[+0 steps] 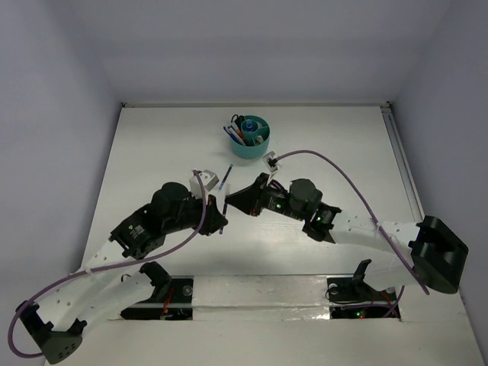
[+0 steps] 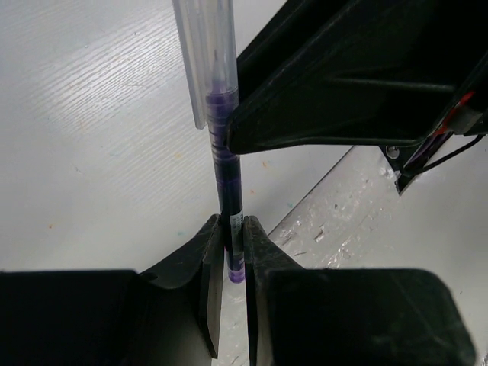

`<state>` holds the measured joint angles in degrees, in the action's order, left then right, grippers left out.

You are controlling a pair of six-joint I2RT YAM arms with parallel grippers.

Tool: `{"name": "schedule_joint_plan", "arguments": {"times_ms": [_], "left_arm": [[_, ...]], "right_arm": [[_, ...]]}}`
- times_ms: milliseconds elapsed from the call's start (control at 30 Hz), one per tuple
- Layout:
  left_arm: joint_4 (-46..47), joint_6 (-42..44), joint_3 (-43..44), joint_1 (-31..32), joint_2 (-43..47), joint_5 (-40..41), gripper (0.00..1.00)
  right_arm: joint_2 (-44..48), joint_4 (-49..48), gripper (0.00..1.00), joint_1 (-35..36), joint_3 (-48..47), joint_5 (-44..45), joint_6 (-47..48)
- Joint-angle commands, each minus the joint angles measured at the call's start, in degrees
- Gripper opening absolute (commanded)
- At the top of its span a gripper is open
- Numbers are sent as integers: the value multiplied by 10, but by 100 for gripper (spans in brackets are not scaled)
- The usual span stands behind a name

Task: Sort the stationery into containers
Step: Close the pen cap on the pen.

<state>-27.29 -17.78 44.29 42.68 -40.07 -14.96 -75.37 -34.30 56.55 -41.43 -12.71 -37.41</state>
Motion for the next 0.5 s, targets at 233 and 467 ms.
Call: {"name": "schedule_joint_plan", "arguments": {"times_ms": [233,467], "left_arm": [[343,-37,21,-13,35,90,0],[352,-47,-16,-13,51,67,0]], "right_arm": [[65,215,42,43,70,-82,-2],[146,275,60,0,30,-137,60]]}}
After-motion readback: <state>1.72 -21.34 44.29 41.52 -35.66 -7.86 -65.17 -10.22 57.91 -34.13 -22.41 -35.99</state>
